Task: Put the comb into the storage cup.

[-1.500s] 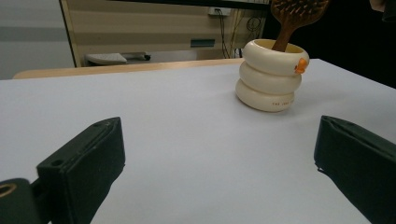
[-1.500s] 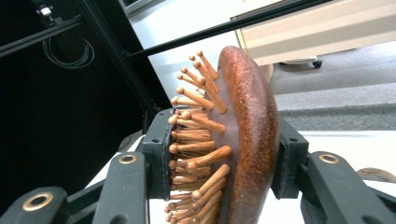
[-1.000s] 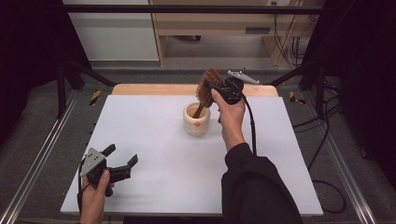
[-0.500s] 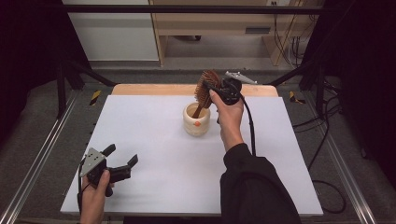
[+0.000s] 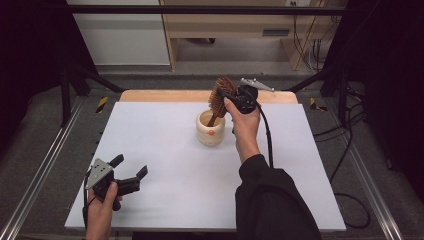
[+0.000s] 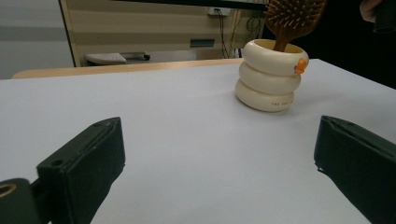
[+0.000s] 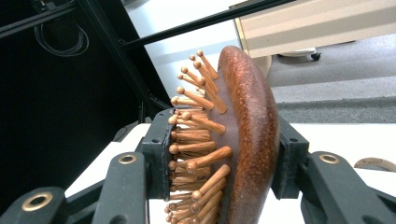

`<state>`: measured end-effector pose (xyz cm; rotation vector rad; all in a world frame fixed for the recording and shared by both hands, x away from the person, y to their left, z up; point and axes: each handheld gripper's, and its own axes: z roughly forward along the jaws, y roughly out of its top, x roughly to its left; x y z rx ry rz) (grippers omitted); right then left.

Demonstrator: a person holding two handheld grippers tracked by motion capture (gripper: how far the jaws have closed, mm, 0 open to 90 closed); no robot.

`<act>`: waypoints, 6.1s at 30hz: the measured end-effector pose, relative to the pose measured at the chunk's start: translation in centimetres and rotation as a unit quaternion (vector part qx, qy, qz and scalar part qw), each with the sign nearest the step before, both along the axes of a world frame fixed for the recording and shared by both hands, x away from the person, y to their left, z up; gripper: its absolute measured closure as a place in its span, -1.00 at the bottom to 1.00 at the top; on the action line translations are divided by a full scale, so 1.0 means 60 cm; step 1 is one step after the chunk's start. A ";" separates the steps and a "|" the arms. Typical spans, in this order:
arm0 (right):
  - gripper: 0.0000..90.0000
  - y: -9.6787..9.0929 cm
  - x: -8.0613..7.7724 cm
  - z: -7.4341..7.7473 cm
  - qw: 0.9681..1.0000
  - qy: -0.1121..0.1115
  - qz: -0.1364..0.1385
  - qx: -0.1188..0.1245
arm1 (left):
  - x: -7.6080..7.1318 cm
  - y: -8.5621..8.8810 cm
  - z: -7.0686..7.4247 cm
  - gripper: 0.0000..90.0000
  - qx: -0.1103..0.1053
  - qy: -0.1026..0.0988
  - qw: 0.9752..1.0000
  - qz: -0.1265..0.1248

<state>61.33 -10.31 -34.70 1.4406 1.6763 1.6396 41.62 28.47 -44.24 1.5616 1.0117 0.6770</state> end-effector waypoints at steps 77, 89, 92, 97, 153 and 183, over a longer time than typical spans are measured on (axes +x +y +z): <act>0.13 0.011 0.002 -0.023 1.000 0.010 0.011 0.020 | 0.000 -0.001 0.000 -0.95 0.001 -0.001 1.000 -0.002; 0.13 0.010 0.002 -0.025 1.000 0.011 0.011 0.024 | 0.000 -0.001 0.000 -0.95 0.001 0.000 1.000 -0.002; 0.13 0.009 0.003 -0.025 1.000 0.011 0.011 0.023 | 0.000 -0.001 0.000 -0.95 0.001 0.000 1.000 -0.002; 0.12 0.007 0.004 -0.026 1.000 0.012 0.011 0.024 | 0.000 -0.001 0.000 -0.95 0.001 -0.001 1.000 -0.002; -0.01 -0.022 0.009 -0.038 0.999 0.034 0.006 0.028 | 0.001 -0.003 -0.001 -0.95 0.005 0.002 1.000 -0.004; -0.16 -0.022 0.010 -0.039 0.999 0.038 0.010 0.030 | 0.001 -0.003 -0.001 -0.95 0.005 0.002 1.000 -0.005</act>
